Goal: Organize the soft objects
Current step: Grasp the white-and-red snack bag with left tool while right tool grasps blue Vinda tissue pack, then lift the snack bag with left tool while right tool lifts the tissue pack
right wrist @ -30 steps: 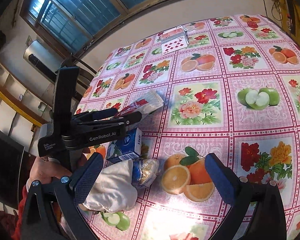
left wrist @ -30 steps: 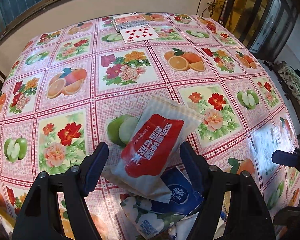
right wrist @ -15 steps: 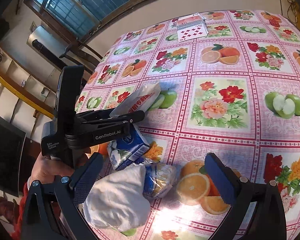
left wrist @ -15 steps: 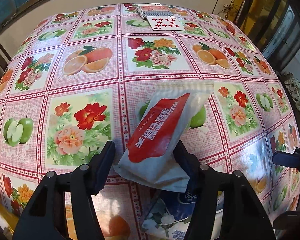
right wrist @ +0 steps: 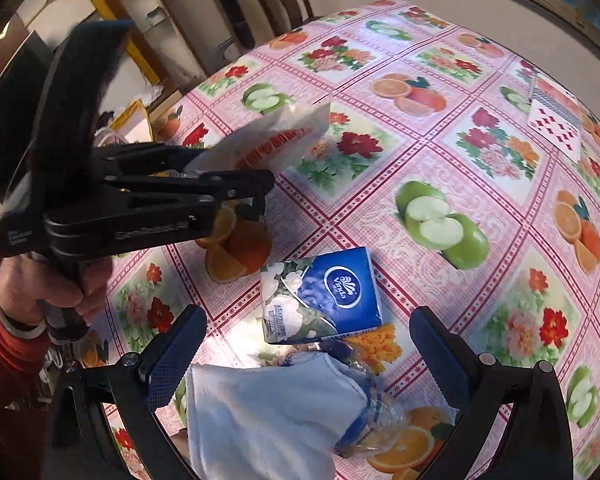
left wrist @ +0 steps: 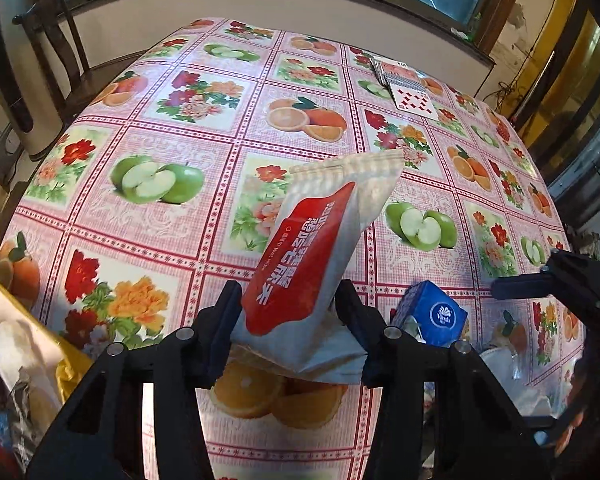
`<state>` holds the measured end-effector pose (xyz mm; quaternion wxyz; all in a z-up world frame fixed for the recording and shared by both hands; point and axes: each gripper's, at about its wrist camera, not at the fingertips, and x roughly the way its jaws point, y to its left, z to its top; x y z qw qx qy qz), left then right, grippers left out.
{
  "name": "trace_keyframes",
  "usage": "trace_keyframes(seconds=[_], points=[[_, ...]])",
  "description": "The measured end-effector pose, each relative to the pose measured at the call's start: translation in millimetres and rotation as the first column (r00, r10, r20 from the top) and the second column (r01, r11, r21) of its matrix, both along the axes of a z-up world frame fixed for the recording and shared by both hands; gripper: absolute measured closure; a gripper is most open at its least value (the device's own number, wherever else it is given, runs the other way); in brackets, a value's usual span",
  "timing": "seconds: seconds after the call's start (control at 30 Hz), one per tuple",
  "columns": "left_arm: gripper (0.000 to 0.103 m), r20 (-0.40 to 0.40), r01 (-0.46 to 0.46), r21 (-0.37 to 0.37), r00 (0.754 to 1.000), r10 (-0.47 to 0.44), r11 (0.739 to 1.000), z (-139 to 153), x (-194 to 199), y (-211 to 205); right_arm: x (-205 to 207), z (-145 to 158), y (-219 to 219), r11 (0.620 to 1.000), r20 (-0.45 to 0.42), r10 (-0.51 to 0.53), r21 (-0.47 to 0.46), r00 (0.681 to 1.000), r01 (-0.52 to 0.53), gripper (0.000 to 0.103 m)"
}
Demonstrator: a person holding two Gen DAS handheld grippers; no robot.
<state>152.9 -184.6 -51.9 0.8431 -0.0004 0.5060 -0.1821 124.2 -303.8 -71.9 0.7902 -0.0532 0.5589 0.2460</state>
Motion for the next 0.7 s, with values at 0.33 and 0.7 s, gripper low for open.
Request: trace_keyframes(seconds=[0.33,0.7], points=[[0.056,-0.024,-0.017,-0.062,1.0,0.015,0.998,-7,-35,29,26,-37,26,0.986,-0.075,0.072,-0.143,0.995,-0.082,0.001],[0.056,-0.042,-0.007,-0.098,0.999,0.003,0.995,-16,-53,35,28,-38,-19,0.974,-0.029,-0.189,-0.13,0.981,0.184,0.024]])
